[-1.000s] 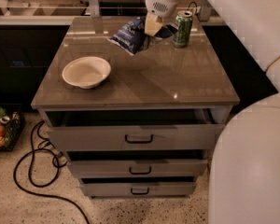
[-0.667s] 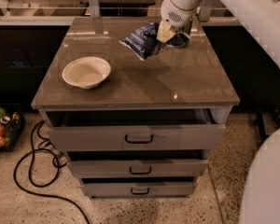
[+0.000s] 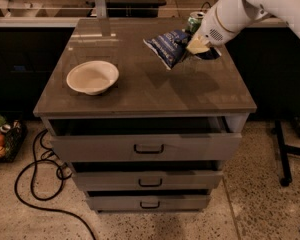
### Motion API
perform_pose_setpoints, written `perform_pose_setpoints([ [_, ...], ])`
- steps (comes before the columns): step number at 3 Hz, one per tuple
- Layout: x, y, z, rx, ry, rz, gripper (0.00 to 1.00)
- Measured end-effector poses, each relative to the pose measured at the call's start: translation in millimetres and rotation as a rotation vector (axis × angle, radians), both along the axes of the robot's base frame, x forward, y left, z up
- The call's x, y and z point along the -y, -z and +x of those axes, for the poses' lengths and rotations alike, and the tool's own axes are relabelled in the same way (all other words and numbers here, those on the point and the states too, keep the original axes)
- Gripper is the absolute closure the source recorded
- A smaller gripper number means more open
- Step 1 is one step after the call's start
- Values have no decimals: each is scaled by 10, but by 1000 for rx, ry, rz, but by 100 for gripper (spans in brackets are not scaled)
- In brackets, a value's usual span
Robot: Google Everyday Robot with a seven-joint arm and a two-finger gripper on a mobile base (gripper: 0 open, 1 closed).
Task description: Pick blue chip bag from paper bowl and place on counter
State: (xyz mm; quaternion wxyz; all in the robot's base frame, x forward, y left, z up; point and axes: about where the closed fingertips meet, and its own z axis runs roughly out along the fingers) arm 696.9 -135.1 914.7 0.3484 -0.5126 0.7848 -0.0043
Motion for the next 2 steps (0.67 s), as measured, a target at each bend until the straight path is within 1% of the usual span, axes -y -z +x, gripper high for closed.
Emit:
perform_pose_setpoints([
  [1, -52, 31, -5, -10, -10, -5, 84],
  [2, -69, 48, -2, -12, -12, -5, 61],
])
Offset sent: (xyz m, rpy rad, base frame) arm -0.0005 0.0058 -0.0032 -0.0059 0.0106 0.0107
